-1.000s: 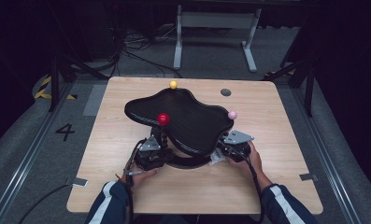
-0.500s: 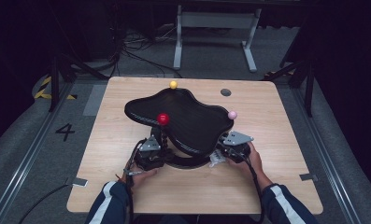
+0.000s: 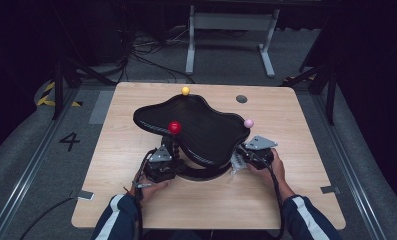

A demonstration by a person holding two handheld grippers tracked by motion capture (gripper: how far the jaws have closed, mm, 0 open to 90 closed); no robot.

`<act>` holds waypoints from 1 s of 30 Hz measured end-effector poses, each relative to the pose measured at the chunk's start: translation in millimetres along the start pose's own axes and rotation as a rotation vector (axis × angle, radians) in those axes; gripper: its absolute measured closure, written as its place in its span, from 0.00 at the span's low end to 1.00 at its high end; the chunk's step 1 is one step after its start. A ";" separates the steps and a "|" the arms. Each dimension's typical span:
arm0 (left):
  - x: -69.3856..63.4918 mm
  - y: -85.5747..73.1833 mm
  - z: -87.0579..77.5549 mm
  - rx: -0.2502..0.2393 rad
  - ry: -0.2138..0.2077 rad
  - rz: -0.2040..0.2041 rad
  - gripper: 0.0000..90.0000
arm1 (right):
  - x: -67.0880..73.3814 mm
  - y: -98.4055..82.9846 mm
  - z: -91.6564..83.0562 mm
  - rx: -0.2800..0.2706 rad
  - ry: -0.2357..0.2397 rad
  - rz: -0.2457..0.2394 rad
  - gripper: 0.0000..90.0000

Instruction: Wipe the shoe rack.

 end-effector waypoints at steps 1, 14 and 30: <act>0.1 0.0 -0.1 0.001 0.002 0.000 0.82 | 3.6 1.2 -0.5 -0.006 0.011 -0.005 0.88; 0.1 0.0 0.0 -0.004 0.000 -0.008 0.82 | 61.8 26.4 -5.9 -0.069 0.142 -0.107 0.87; 0.0 0.0 0.2 -0.008 0.000 -0.009 0.82 | 79.4 36.1 -5.0 -0.088 0.173 -0.162 0.87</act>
Point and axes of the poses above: each handheld gripper's, and its own axes: z roughly forward along the jaws, y roughly out of its top, x roughly to its left, the point moved 7 cm from there along z, roughly forward along the jaws, and after that the axes turned 13 degrees about -z, right-handed, at the moved point
